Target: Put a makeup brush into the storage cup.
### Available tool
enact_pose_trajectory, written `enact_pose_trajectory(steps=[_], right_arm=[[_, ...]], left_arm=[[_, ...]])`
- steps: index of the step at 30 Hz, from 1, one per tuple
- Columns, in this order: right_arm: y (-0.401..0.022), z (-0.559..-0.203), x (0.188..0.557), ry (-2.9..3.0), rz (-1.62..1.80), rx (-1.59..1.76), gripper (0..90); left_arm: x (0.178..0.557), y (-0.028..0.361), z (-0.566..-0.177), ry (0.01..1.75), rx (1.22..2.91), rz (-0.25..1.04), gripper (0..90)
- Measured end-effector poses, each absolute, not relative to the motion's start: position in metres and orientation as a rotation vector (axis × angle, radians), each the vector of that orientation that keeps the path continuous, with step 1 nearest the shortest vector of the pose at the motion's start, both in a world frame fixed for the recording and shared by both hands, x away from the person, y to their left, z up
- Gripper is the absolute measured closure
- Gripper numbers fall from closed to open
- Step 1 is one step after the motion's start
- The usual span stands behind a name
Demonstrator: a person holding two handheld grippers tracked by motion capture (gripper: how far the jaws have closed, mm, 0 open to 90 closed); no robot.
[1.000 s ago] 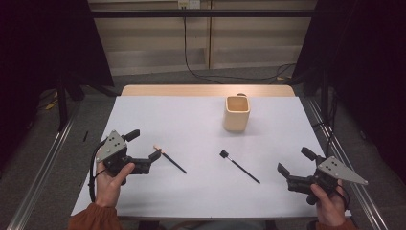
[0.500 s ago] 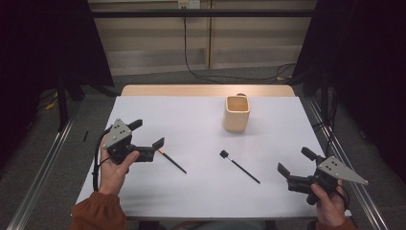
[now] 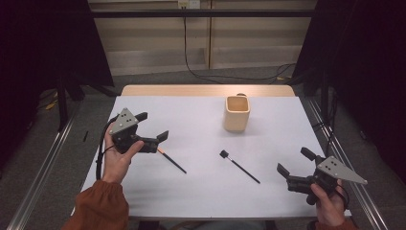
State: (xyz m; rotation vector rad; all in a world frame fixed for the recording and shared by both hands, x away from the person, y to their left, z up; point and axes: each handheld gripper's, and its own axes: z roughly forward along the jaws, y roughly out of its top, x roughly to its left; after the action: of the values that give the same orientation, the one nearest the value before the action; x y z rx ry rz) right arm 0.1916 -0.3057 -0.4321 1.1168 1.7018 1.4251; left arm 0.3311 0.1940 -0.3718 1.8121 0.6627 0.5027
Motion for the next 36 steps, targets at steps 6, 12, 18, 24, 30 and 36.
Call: enact_pose_trajectory(steps=[6, 12, 18, 24, 30, 36], right_arm=[[-0.305, -0.432, 0.192, 1.703, 1.437, 1.12, 0.0], [-0.305, -0.432, 0.192, 1.705, 1.436, 1.117, 0.0], [-0.305, -0.433, 0.192, 1.71, 1.435, 1.118, 0.0], [-0.305, -0.433, 0.192, 1.714, 1.435, 1.115, 0.0], [-0.304, -0.433, 0.192, 1.716, 1.434, 1.116, 0.0], [-0.305, -0.433, 0.192, 1.716, 1.425, 1.115, 0.0]], left_arm=[[0.334, 0.189, -0.371, 0.63, 1.909, 0.485, 2.9], [0.338, 0.185, -0.367, 0.607, 2.055, 0.484, 3.5], [0.345, 0.184, -0.369, 0.626, 2.136, 0.422, 3.6], [0.348, 0.183, -0.371, 0.64, 2.195, 0.29, 5.0], [0.349, 0.173, -0.381, 0.637, 2.34, 0.203, 5.5], [0.352, 0.172, -0.385, 0.632, 2.414, 0.161, 5.7]])
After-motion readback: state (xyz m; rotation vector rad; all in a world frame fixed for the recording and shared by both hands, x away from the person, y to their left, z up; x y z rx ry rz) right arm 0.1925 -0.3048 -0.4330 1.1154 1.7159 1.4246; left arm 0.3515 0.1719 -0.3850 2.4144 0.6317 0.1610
